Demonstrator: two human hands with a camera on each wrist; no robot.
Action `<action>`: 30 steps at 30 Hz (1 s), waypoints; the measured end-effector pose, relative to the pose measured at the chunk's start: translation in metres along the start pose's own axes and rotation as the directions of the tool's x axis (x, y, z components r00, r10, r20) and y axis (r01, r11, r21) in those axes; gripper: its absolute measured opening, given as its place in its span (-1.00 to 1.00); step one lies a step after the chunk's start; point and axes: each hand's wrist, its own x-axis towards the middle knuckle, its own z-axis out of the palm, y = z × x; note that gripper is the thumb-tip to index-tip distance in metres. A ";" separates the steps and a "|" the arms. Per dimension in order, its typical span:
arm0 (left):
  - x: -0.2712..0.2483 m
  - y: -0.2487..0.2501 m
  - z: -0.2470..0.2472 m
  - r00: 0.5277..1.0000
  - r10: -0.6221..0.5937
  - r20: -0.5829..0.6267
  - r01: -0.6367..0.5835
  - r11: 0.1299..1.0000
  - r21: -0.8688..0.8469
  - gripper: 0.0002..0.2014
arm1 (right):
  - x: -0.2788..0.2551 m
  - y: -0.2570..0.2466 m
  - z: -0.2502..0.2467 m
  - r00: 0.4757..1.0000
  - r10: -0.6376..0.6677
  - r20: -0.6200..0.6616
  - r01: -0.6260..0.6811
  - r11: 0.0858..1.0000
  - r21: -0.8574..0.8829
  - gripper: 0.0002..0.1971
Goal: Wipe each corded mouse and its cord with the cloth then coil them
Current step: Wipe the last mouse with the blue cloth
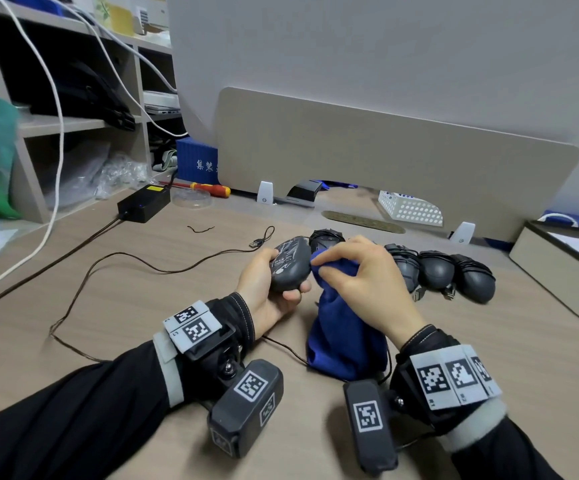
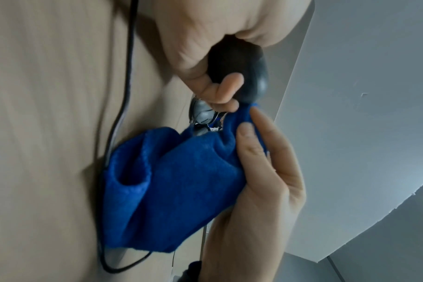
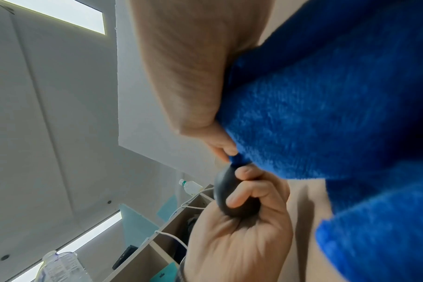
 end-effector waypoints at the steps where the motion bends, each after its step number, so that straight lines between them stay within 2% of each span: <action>1: -0.002 0.000 0.001 0.999 -0.008 0.045 0.007 1.000 0.021 -0.69 | 0.000 0.000 -0.002 1.000 -0.010 -0.011 0.010 0.998 0.056 -0.82; 3: -0.005 0.001 0.003 0.990 -0.040 0.133 0.033 0.998 0.056 -0.70 | 0.000 -0.007 -0.006 0.999 -0.040 0.013 0.038 0.986 0.161 -0.81; 5: -0.008 0.003 0.003 0.976 -0.064 0.207 0.050 0.996 0.074 -0.71 | 0.000 -0.010 -0.008 0.999 -0.054 -0.005 0.054 0.981 0.186 -0.82; 8: -0.014 0.004 0.005 0.944 -0.088 0.318 0.051 0.991 0.124 -0.71 | 0.003 -0.004 -0.013 0.983 -0.028 -0.179 0.063 0.979 0.194 -0.82; 10: -0.017 0.001 0.006 0.931 -0.082 0.355 0.025 0.986 0.163 -0.70 | 0.005 0.000 -0.016 0.969 -0.002 -0.248 0.050 0.981 0.189 -0.82; 14: -0.016 -0.001 0.006 0.950 -0.016 0.313 -0.051 0.977 0.205 -0.69 | 0.003 -0.002 -0.014 0.977 -0.029 -0.209 0.070 0.979 0.190 -0.84; 18: -0.011 0.003 0.004 0.961 0.012 0.275 -0.068 0.979 0.194 -0.67 | 0.000 -0.009 -0.013 0.993 -0.058 -0.105 0.086 0.954 0.288 -0.81; 20: -0.010 0.005 0.003 0.959 0.010 0.282 -0.065 0.980 0.186 -0.63 | 0.002 -0.004 -0.012 0.996 0.010 -0.085 0.014 0.960 0.281 -0.81; 23: -0.011 0.006 0.002 0.957 0.026 0.289 -0.081 0.980 0.180 -0.55 | 0.007 0.012 -0.015 0.975 0.148 -0.163 -0.125 0.982 0.143 -0.82; 24: -0.011 0.006 0.002 0.959 0.025 0.284 -0.076 0.983 0.168 -0.57 | 0.007 0.013 -0.016 0.968 0.164 -0.190 -0.136 0.979 0.154 -0.82; 27: -0.012 0.006 0.003 0.965 -0.007 0.263 -0.020 0.995 0.097 -0.62 | 0.006 0.004 -0.016 0.971 0.099 -0.216 -0.041 0.966 0.255 -0.82; 30: -0.011 0.006 0.003 0.962 -0.043 0.269 0.024 0.997 0.071 -0.69 | 0.004 -0.004 -0.014 0.976 0.051 -0.211 0.021 0.946 0.322 -0.74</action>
